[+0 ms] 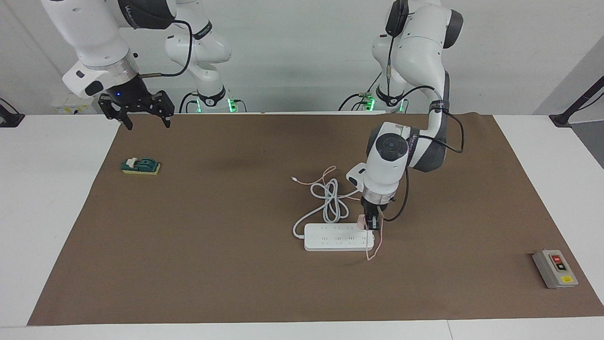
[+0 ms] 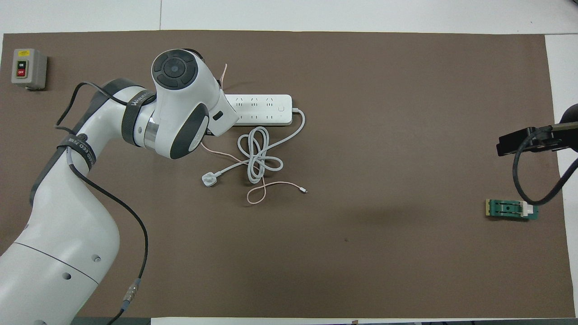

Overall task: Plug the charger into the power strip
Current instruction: 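Press the charger down into the socket with the left gripper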

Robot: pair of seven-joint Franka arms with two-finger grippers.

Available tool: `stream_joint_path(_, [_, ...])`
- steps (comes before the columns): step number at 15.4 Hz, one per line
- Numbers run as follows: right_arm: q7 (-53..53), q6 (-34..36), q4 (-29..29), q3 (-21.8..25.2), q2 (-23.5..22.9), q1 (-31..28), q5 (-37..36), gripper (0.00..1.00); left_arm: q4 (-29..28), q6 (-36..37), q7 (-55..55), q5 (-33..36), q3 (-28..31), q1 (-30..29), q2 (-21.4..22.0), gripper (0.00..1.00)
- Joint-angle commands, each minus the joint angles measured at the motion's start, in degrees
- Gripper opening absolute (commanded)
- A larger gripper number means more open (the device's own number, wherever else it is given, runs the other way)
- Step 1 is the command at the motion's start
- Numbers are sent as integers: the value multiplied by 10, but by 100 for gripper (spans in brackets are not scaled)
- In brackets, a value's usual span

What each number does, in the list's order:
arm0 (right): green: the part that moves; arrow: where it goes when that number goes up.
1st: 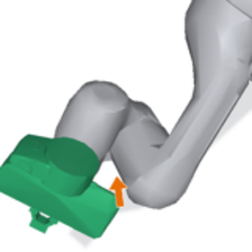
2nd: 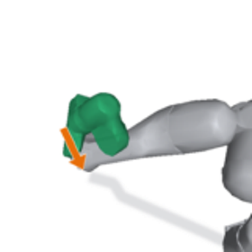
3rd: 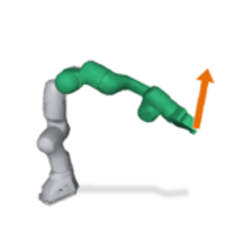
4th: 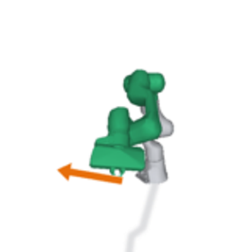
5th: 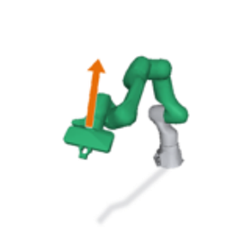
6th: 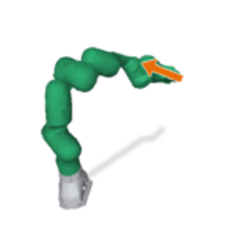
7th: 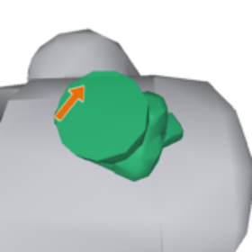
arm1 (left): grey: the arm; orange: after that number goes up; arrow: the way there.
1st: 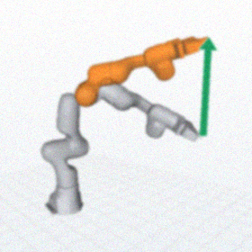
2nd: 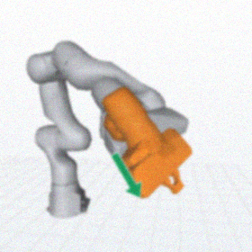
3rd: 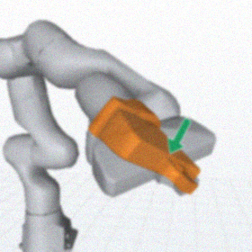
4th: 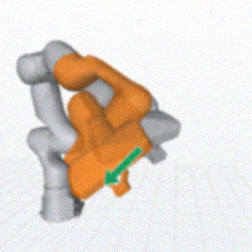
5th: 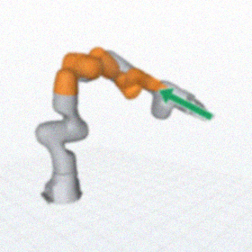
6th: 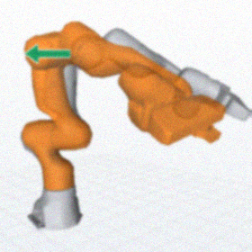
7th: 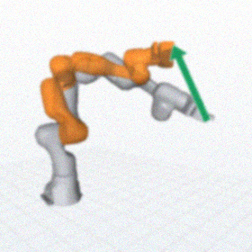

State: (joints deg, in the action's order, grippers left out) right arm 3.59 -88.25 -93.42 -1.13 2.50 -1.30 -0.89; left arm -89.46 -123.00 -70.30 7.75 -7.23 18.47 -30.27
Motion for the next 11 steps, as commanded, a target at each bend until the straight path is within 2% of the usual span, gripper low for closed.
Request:
stream_joint_path(1, [-4, -1, -6, -8, 8, -12, 12, 100, -18, 8, -2, 9, 8, 6, 14, 0])
stream_joint_path(11, [-3, -1, -6, -8, 8, -11, 12, 100, -13, -15, 1, 10, 9, 4, 9, 0])
